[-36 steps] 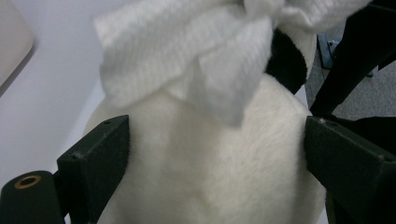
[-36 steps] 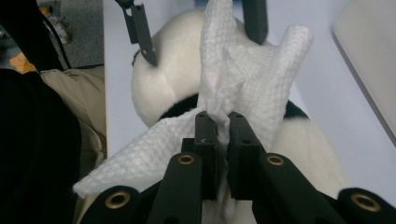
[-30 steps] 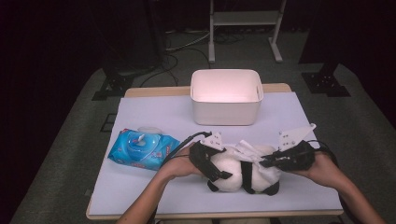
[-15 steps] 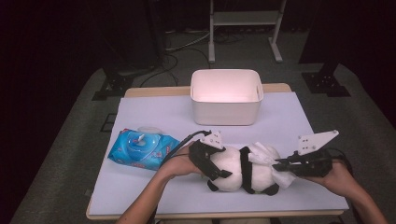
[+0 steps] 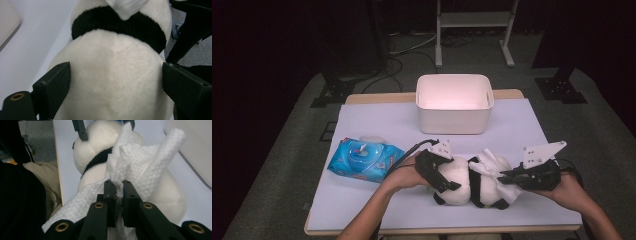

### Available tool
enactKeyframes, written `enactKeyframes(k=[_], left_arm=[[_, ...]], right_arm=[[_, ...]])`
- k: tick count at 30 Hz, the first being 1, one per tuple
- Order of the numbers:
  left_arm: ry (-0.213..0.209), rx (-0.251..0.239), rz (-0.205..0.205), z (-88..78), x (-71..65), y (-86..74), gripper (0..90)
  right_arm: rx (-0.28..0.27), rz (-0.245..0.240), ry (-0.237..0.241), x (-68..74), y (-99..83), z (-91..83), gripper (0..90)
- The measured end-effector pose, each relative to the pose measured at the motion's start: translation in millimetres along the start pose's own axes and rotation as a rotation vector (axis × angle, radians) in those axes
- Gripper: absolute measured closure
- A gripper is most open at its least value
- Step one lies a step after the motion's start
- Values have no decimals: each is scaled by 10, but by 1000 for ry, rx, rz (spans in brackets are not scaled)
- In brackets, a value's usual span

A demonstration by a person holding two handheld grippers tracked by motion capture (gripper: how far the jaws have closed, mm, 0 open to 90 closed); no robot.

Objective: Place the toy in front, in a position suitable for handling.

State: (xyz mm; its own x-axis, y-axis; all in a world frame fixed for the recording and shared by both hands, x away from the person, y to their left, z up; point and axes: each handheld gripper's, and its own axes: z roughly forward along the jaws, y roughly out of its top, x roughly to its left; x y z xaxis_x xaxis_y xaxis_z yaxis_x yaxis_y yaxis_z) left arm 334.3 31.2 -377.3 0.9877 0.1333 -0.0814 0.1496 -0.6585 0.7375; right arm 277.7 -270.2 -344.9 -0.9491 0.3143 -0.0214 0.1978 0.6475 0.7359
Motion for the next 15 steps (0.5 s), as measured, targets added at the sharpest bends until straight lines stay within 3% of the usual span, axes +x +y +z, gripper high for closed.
enactKeyframes(k=[5, 11, 15], left_arm=[[5, 9, 5, 10, -5, 16, 103], [12, 28, 10, 19, -20, 47, 97], [13, 7, 8, 11, -23, 4, 97]], right_arm=[[0, -22, 26, 23, 94, 88, 823], [17, -64, 74, 47, 242, 323, 823], [33, -79, 92, 57, 295, 412, 823]])
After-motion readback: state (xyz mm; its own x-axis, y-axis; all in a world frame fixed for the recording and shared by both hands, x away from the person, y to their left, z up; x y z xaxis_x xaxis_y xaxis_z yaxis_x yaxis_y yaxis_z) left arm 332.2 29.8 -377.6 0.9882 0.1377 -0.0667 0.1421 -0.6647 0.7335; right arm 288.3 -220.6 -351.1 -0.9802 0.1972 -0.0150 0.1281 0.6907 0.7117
